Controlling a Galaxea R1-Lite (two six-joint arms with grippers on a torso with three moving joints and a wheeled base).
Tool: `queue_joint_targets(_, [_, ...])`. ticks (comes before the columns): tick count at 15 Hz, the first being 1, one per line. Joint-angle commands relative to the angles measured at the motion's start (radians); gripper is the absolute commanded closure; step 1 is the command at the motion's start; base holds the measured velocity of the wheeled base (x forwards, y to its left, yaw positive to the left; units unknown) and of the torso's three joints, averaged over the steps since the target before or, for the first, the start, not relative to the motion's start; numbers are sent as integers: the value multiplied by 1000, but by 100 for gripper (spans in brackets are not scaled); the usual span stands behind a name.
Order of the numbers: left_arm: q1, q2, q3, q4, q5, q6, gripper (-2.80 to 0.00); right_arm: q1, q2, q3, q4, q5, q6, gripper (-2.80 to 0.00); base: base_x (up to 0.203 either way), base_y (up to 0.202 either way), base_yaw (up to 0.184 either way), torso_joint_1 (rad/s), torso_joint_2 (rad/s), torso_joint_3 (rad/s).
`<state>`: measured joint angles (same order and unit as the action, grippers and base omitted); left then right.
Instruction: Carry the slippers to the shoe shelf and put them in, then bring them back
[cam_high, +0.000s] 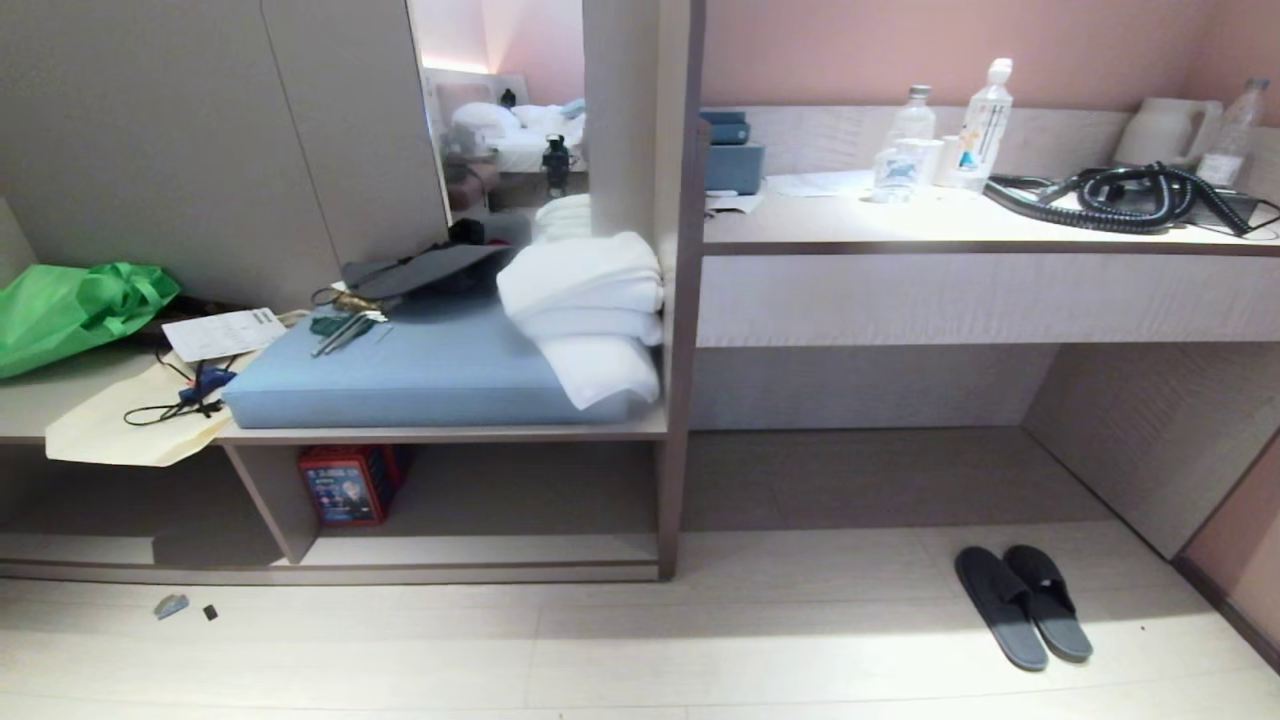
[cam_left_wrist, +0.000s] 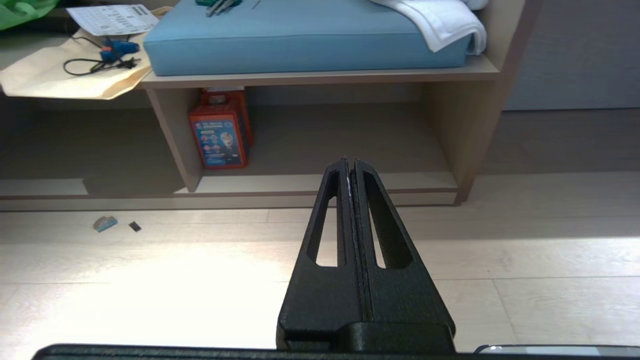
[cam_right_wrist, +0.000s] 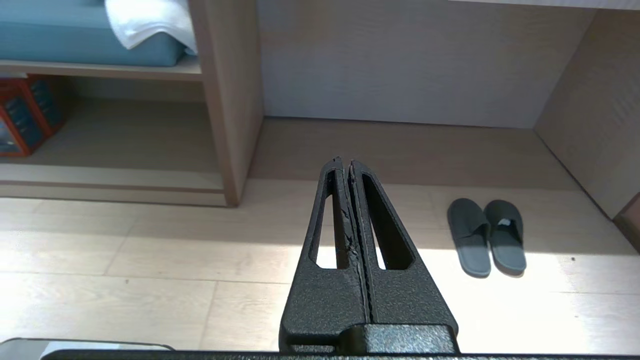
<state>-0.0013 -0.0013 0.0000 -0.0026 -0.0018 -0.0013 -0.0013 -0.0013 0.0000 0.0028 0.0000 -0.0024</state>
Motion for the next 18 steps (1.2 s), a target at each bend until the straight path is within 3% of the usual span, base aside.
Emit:
queue_joint_targets(1, [0,1,0,0,0,0,0,0,1,0,0,0,-1,0,0,198,0,4,2,2])
queue_joint_targets(18, [0,1,0,0,0,0,0,0,1,0,0,0,0,0,0,196,-1,2,2,1])
